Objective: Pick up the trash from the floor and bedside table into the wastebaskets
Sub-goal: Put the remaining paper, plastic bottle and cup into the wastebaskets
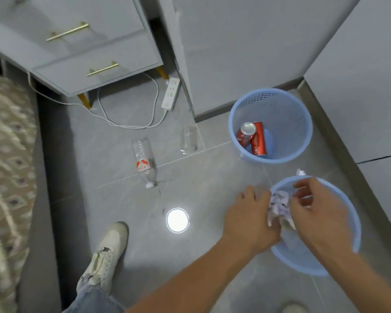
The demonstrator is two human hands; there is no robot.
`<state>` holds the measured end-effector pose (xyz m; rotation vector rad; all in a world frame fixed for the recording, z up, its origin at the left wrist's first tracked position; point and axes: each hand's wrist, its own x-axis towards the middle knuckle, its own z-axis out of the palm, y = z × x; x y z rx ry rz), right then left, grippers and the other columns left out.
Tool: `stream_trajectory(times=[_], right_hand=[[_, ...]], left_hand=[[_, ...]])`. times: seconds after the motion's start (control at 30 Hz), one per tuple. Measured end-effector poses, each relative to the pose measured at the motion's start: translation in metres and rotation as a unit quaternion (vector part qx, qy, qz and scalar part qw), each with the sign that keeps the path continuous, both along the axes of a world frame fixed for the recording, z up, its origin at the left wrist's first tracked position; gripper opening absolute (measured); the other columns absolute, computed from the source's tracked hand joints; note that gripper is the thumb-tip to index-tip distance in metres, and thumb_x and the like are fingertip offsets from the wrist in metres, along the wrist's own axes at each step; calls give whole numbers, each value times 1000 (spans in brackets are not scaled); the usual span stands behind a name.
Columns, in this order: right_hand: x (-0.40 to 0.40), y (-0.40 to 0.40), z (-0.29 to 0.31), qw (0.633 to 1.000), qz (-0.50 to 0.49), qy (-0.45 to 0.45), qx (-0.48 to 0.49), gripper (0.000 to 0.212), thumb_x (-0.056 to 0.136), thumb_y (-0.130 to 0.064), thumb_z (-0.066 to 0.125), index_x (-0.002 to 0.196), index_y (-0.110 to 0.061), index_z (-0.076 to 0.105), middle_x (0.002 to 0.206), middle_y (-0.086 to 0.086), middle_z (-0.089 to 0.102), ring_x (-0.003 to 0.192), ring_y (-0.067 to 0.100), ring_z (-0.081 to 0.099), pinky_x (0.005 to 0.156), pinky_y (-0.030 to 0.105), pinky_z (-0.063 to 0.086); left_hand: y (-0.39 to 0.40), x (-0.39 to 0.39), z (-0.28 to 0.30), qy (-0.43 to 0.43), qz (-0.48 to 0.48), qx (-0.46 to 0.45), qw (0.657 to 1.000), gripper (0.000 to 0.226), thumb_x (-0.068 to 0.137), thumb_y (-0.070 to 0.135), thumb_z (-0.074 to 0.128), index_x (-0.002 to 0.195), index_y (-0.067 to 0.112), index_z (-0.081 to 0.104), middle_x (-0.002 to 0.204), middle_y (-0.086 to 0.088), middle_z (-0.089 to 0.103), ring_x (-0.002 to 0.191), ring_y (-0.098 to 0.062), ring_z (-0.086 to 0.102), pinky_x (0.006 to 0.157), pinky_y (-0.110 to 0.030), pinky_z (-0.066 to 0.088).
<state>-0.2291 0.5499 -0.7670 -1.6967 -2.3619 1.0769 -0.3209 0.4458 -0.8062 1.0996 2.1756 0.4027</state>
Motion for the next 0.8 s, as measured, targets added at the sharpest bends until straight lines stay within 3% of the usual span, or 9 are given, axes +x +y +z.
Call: stream_trajectory(times=[0.17, 0.3, 0.4, 0.57, 0.7, 0.8], right_hand=[[-119, -52, -43, 994, 90, 55, -30, 25, 83, -13, 63, 98, -31, 55, 81, -10, 61, 75, 10, 61, 72, 41, 55], [-214, -76, -117, 988, 126, 79, -33, 24, 88, -23, 64, 107, -29, 52, 104, -3, 56, 89, 18, 61, 81, 46, 55], [-281, -83, -182, 991, 120, 34, -46, 45, 89, -39, 68, 126, -22, 49, 125, 8, 51, 111, 33, 59, 93, 47, 51], [-363, -80, -266, 991, 99, -52, -74, 83, 83, -59, 70, 146, -19, 32, 143, 17, 38, 128, 45, 46, 105, 50, 42], [-386, -90, -317, 993, 78, -68, -53, 81, 86, -53, 69, 143, -8, 34, 140, 23, 41, 127, 48, 45, 104, 51, 40], [-383, -97, -324, 995, 60, -52, -59, 74, 89, -45, 70, 140, -2, 38, 139, 24, 43, 126, 49, 46, 104, 50, 39]], left_hand=[[-87, -128, -22, 61, 184, 9, 981, 36, 92, 48, 52, 121, 29, 46, 113, 6, 55, 103, -20, 58, 73, -40, 54], [-143, -240, -86, 63, 376, -27, 924, 46, 90, 47, 62, 125, 23, 45, 122, -3, 55, 113, -31, 54, 81, -43, 49], [-165, -311, -144, 32, 468, -100, 877, 70, 88, 54, 67, 139, 16, 38, 140, -14, 44, 128, -40, 43, 91, -49, 43], [-175, -354, -222, -44, 468, -168, 866, 104, 73, 74, 71, 149, 16, 29, 145, -17, 38, 136, -42, 38, 105, -52, 38], [-169, -338, -262, -66, 428, -138, 891, 93, 70, 73, 73, 134, 16, 38, 128, -12, 47, 121, -38, 52, 95, -46, 45], [-167, -326, -274, -90, 425, -101, 895, 75, 78, 61, 72, 128, 17, 37, 120, -9, 51, 106, -35, 60, 87, -44, 52]])
